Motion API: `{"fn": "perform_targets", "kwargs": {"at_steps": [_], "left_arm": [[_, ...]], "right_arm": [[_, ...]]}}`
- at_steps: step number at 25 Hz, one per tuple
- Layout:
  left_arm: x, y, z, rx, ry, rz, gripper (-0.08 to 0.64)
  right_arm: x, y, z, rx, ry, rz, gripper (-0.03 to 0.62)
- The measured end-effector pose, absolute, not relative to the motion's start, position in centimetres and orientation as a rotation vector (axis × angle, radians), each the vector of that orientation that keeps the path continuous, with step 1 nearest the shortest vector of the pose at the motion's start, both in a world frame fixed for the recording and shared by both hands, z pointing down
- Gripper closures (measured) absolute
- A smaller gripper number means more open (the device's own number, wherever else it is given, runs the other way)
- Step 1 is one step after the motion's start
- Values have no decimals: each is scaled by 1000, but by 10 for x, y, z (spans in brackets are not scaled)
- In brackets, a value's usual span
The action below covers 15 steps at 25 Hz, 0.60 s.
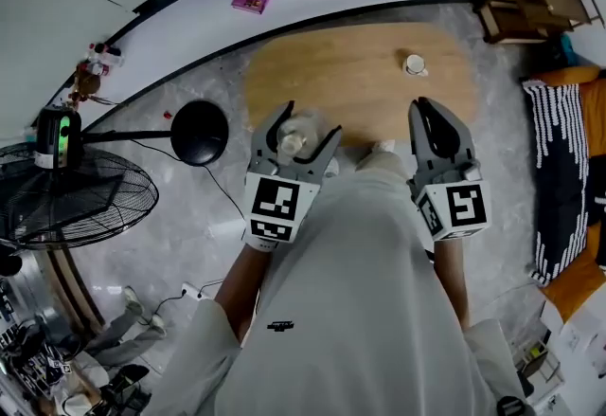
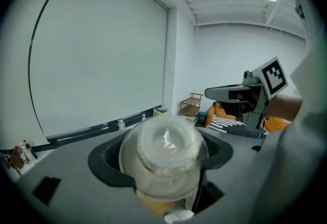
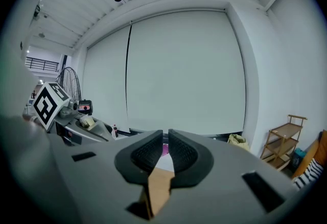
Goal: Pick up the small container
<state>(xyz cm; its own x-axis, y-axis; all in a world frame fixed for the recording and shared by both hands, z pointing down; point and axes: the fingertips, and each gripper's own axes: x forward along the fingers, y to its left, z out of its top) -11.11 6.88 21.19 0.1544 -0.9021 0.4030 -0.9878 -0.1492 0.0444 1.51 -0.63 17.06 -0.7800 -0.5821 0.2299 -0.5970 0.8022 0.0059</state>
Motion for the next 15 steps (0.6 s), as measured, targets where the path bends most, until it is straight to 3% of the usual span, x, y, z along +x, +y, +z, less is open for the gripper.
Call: {"fn": "perform_targets", "kwargs": {"at_steps": [15], "left_arm": [[-114,91,210,2137,-1810,424,219]], "right_arm": [[8,5,167,931,-2779,59,566]]}}
